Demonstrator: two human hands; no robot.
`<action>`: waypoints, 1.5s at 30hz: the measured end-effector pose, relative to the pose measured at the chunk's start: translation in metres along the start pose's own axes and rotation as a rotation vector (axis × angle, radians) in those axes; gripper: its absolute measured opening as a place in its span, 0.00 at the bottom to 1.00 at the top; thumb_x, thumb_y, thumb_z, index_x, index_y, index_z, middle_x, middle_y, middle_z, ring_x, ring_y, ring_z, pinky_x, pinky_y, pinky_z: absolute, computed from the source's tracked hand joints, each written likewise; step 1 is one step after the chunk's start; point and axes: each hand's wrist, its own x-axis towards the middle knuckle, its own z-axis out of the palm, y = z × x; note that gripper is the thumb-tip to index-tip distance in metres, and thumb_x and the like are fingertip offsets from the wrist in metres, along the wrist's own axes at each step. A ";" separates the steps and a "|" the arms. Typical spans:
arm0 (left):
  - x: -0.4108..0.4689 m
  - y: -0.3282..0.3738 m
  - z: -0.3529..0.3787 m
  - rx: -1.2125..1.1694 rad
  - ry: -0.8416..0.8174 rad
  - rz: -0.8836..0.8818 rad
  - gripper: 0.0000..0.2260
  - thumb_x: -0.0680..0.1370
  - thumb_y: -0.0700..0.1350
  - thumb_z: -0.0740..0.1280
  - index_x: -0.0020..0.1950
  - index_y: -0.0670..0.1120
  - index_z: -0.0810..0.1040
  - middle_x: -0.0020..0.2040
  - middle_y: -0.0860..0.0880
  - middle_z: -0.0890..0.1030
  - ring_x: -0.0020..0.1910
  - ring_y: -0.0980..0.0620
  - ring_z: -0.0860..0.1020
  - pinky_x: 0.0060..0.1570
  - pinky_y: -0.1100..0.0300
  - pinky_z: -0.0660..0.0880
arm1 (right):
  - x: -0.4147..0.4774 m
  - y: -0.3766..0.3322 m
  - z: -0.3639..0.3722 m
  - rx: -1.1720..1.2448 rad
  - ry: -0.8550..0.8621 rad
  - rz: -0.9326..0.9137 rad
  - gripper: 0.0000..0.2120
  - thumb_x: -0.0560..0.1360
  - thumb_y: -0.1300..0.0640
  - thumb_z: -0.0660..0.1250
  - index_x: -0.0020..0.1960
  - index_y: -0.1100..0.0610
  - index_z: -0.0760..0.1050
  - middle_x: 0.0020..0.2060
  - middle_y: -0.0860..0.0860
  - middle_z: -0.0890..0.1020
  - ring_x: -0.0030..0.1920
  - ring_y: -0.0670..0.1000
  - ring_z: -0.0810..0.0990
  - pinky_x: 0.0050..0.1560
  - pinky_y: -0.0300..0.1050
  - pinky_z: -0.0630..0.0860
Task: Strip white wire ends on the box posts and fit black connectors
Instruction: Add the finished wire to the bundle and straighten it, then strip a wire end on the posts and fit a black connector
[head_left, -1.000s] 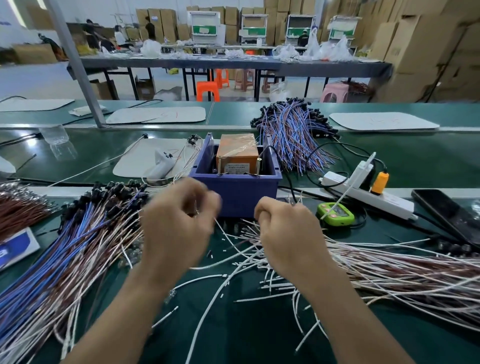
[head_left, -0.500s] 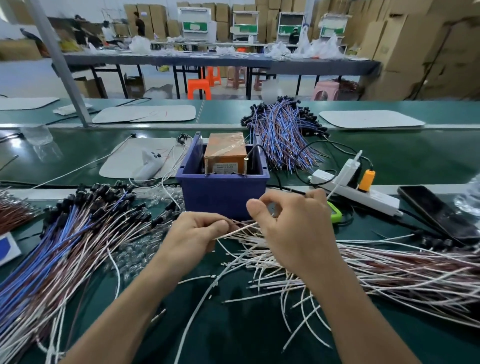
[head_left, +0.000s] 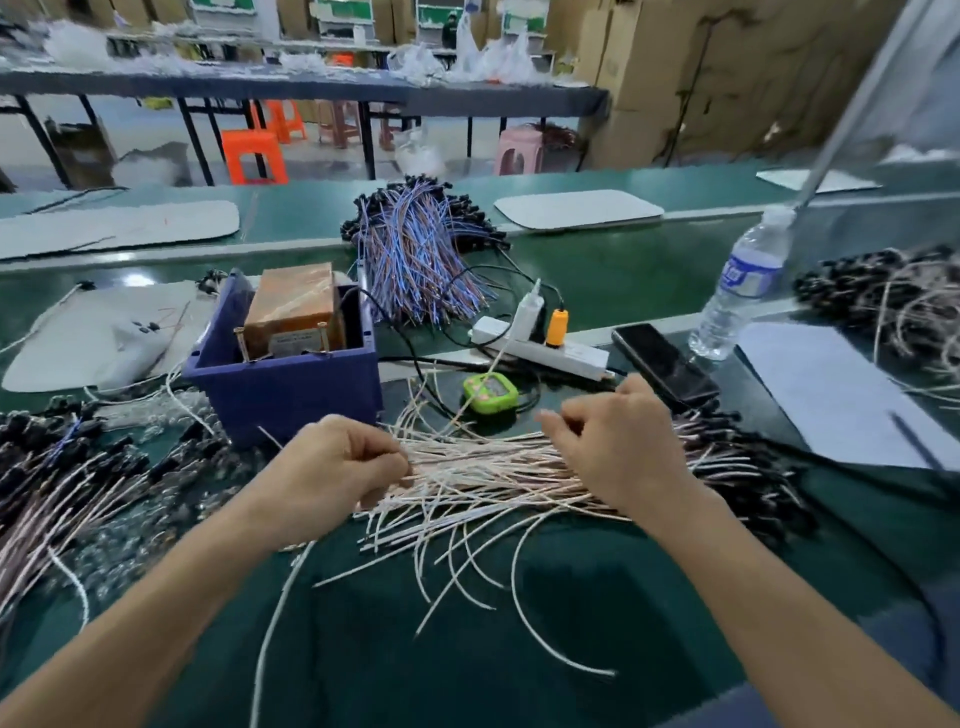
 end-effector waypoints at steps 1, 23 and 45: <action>0.005 0.010 0.005 0.071 0.026 0.037 0.11 0.81 0.46 0.70 0.39 0.54 0.86 0.28 0.51 0.80 0.26 0.55 0.70 0.28 0.62 0.68 | -0.002 0.015 -0.005 -0.022 -0.008 0.042 0.26 0.78 0.46 0.71 0.28 0.46 0.61 0.21 0.44 0.67 0.35 0.55 0.68 0.43 0.45 0.62; 0.044 0.023 0.096 0.235 0.110 0.186 0.07 0.74 0.42 0.78 0.46 0.54 0.89 0.44 0.63 0.81 0.45 0.62 0.80 0.53 0.57 0.80 | -0.036 0.095 0.001 -0.126 0.081 0.241 0.06 0.74 0.55 0.76 0.41 0.54 0.81 0.41 0.48 0.83 0.50 0.54 0.78 0.57 0.48 0.66; -0.095 -0.127 -0.110 0.530 0.629 -0.354 0.16 0.75 0.44 0.73 0.63 0.53 0.84 0.72 0.46 0.77 0.72 0.45 0.73 0.72 0.51 0.68 | 0.047 -0.311 0.106 0.234 -0.677 -0.324 0.14 0.76 0.62 0.63 0.60 0.55 0.78 0.55 0.57 0.82 0.58 0.60 0.78 0.51 0.51 0.73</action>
